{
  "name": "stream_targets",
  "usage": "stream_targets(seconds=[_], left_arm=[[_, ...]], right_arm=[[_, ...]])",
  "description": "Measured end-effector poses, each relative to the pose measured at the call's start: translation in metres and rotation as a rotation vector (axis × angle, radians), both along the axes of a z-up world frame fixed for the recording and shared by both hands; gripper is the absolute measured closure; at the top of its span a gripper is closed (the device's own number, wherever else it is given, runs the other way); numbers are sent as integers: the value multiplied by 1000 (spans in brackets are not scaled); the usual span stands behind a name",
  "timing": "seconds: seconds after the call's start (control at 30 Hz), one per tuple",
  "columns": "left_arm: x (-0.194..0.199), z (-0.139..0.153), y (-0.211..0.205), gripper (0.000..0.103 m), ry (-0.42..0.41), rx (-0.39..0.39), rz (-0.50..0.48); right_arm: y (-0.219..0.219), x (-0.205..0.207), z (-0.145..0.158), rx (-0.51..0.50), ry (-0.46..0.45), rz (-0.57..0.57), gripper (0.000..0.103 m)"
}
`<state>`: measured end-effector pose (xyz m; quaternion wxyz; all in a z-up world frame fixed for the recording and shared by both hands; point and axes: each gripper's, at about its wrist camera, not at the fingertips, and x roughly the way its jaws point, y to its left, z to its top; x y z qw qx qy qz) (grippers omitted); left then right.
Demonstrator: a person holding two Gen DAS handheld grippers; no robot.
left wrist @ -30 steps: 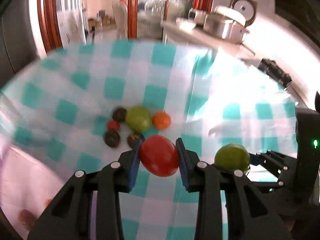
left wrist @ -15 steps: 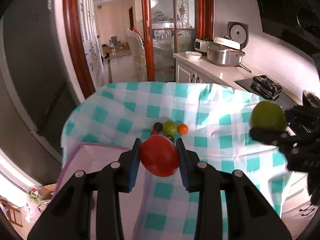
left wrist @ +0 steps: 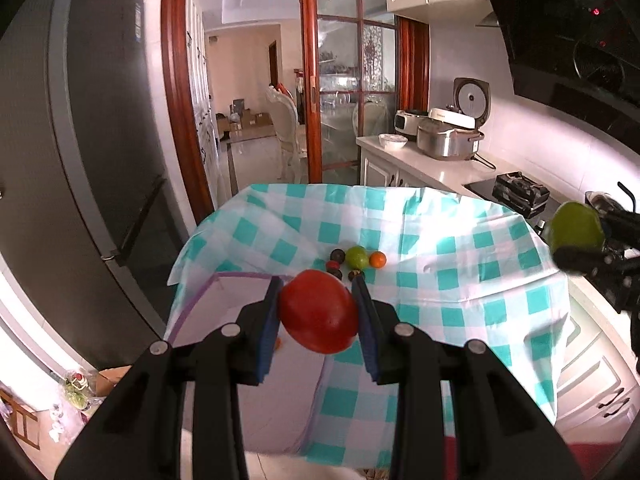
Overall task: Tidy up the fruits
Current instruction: 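Carry both tomatoes over the purple box and release them inside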
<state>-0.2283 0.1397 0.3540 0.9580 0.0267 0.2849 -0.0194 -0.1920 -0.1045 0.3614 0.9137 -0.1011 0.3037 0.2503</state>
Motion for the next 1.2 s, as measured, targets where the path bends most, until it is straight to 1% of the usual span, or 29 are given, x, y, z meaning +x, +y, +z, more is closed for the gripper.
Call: stream_targets(seconds=[0.17, 0.27, 0.4, 0.47, 0.6, 0.73, 0.87, 1.0, 1.07, 1.2], left_arm=[[-34, -18, 25, 68, 16, 4, 30], [-47, -34, 45, 68, 45, -26, 70], [-56, -49, 70, 68, 59, -58, 147], [-59, -52, 77, 68, 53, -50, 175], [-63, -57, 97, 68, 55, -64, 234], [-56, -68, 106, 68, 89, -80, 251], [-42, -82, 102, 68, 135, -75, 234], [-20, -106, 104, 68, 215, -104, 229], [-7, -118, 107, 68, 247, -130, 237], [20, -138, 114, 68, 294, -178, 271]], right_arm=[[-14, -20, 1, 1, -24, -27, 42], [-22, -26, -2, -4, -20, -51, 42], [-31, -31, -7, -4, -15, -80, 42], [-33, -32, -9, -9, -12, -85, 42], [-31, -26, -19, -25, 14, -86, 42], [-24, -13, -31, -29, 52, -69, 42], [-5, 7, -51, -56, 113, -27, 42], [25, 35, -72, -86, 180, 32, 42], [46, 49, -81, -102, 204, 75, 42], [104, 86, -101, -162, 239, 201, 42]])
